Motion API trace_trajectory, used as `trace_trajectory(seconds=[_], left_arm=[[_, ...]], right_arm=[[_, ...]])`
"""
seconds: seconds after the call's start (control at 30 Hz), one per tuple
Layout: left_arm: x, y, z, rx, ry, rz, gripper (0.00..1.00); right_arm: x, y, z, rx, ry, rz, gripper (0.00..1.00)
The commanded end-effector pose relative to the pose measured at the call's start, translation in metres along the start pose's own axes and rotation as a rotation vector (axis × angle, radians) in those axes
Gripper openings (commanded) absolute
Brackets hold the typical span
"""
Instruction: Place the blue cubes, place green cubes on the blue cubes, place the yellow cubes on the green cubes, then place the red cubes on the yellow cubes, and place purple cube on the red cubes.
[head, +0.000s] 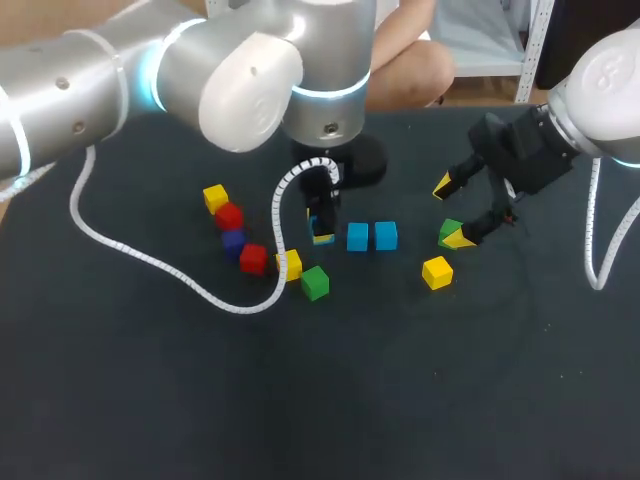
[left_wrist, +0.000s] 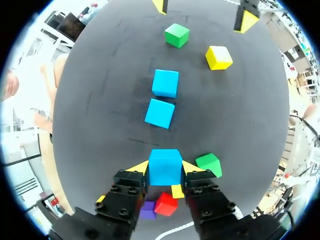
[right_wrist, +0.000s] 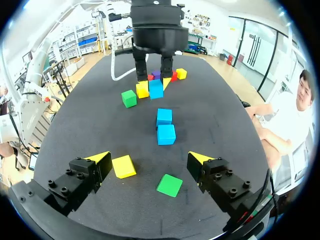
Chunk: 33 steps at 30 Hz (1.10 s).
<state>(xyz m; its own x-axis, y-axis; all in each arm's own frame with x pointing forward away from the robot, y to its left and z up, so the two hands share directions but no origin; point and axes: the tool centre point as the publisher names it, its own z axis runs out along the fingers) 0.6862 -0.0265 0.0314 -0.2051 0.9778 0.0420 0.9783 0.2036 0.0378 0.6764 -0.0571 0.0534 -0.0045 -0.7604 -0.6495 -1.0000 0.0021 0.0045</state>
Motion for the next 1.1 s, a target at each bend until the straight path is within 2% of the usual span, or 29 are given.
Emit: trace_trajectory(seconds=[0.03, 0.5, 0.9, 1.1], left_arm=[[-0.006, 0.007, 0.004, 0.040, 0.025, -0.009, 0.00], [-0.005, 0.006, 0.024, 0.078, 0.025, -0.040, 0.00], [-0.006, 0.020, 0.025, 0.072, 0.041, -0.029, 0.00], [-0.011, 0.018, 0.026, 0.071, 0.027, -0.021, 0.00]], right_arm=[[0.000, 0.000, 0.000, 0.001, -0.001, -0.001, 1.00], [0.000, 0.000, 0.000, 0.001, -0.001, -0.001, 1.00], [0.000, 0.000, 0.000, 0.001, -0.001, -0.001, 1.00], [0.000, 0.000, 0.000, 0.001, -0.001, -0.001, 1.00]])
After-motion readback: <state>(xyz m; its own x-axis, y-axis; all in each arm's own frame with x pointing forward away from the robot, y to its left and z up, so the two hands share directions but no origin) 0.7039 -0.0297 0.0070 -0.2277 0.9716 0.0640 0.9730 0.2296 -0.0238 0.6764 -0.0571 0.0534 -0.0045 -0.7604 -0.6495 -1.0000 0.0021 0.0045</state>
